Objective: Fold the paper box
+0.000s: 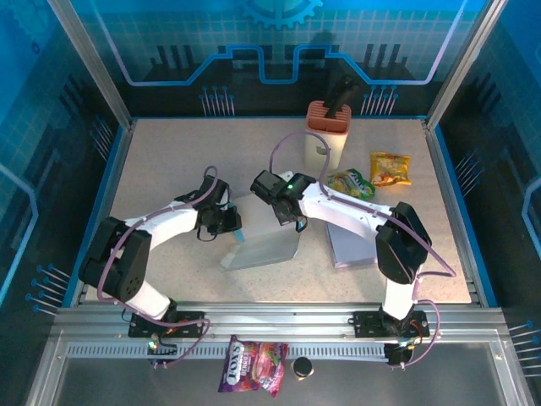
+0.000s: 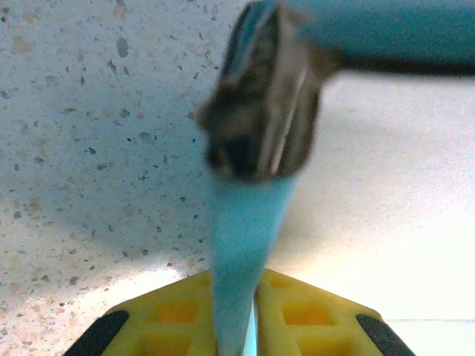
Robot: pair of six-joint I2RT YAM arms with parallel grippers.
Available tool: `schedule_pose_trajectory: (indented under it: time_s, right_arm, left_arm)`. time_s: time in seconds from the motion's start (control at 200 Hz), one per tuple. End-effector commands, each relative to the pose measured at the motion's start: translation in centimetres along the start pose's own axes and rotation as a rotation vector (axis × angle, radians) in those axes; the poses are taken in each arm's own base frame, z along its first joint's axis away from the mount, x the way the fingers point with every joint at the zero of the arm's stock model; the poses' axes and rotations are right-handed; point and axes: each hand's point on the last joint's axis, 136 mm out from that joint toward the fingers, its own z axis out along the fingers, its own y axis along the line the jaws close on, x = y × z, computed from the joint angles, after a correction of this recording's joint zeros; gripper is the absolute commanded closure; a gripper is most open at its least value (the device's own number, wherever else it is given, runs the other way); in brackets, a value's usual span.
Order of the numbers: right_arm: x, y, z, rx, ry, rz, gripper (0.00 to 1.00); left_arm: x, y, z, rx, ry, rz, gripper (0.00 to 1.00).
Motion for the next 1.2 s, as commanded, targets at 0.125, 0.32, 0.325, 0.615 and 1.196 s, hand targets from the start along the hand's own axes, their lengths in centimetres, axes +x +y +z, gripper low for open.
schedule_pose_trajectory:
  time_s: [0.125,0.32,0.325,0.615,1.196]
  right_arm:
    - [0.3,0.8,-0.6,0.009,0.001,-0.023,1.00]
    - [0.3,1.1,-1.0,0.011,-0.012,-0.033,1.00]
    - [0.2,1.1,-1.0,0.011,-0.013,-0.033,1.00]
    - [0.3,1.6,-1.2,0.001,-0.024,-0.045,1.00]
    - [0.4,1.7,-1.2,-0.002,-0.023,-0.051,1.00]
  left_arm:
    - [0.0,1.0,0.5,-0.077,-0.024,-0.001,0.87]
    - [0.8,2.2,0.5,-0.215,-0.020,-0.016,0.89]
    - [0.9,2.3,0.5,-0.218,-0.020,-0.016,0.89]
    - [1.9,3.7,1.2,-0.324,-0.002,-0.061,1.00]
    - [0.4,2.5,-0.8,-0.283,-0.107,-0.003,0.77]
